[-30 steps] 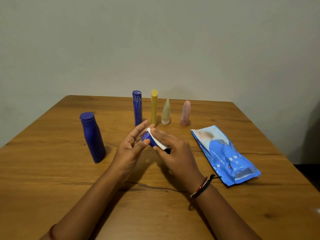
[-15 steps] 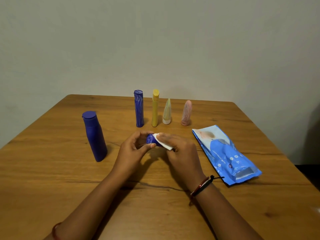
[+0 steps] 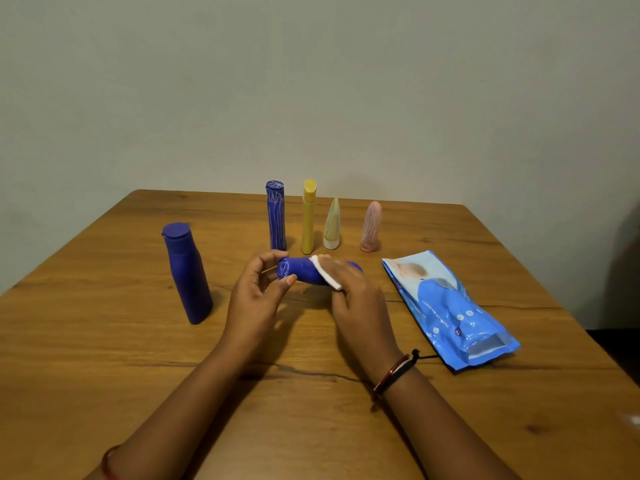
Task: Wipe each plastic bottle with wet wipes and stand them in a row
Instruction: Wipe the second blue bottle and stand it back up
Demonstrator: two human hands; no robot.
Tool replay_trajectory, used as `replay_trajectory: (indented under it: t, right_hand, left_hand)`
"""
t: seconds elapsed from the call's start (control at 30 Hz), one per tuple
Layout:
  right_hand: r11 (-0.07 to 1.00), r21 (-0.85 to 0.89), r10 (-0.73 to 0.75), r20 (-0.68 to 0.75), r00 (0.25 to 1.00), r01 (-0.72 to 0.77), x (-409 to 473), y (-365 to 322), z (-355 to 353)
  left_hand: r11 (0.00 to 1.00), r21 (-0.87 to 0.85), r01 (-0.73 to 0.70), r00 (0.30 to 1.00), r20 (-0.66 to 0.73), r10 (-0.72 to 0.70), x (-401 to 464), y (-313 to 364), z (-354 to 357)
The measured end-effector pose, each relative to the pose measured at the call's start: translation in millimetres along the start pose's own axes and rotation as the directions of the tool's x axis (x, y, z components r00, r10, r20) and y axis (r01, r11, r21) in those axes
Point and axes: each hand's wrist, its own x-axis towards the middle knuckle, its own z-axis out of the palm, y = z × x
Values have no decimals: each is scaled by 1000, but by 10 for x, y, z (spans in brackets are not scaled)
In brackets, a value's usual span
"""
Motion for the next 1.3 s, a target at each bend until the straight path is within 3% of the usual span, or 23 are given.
replay_trajectory:
  t: [0.2,0.4,0.53,0.63,0.77,0.87,0.97,1.17,1.3]
  right_hand:
    - [989,-46,-133,92,987,138,-17,-30,28]
    - [991,-102,82,-63,995,-88,139,245,-105]
    - [984,-117,118,-113,987,-131,139,268,-108]
    - [992,-113,53,-42,998,-57,59,127,-1]
    - [983,-81,-161,41,986,164,-33,-88,138]
    - [954,-69,-282,115,953,290,-55,-92,158]
    - [943,-106,-304,109,946,315,-26,-8,107]
    - [970,-230,-110,-130,985,78,105,235,-33]
    - [962,-260,-129,-157,979,85,82,181,9]
  left_hand:
    - [997,59,-40,999,-3,41,6,-11,-8]
    - [997,11,-73,997,3,73,8,-4,-37]
    - [998,-17,-64,997,42,65,3,9,-23]
    - [996,45,-82,996,34,80,8,-9,-9]
    - [993,85,-86,996,-11,87,-4,-38,14]
    - [998,-23,-58,997,-61,56,-7,-21,12]
    - [981,-192,10,997,-77,-25,-5,2,16]
    - [930,-353,102,989,-62,-132,3,29,21]
    - [898,-421,128,987,-36,-157,-12,21,53]
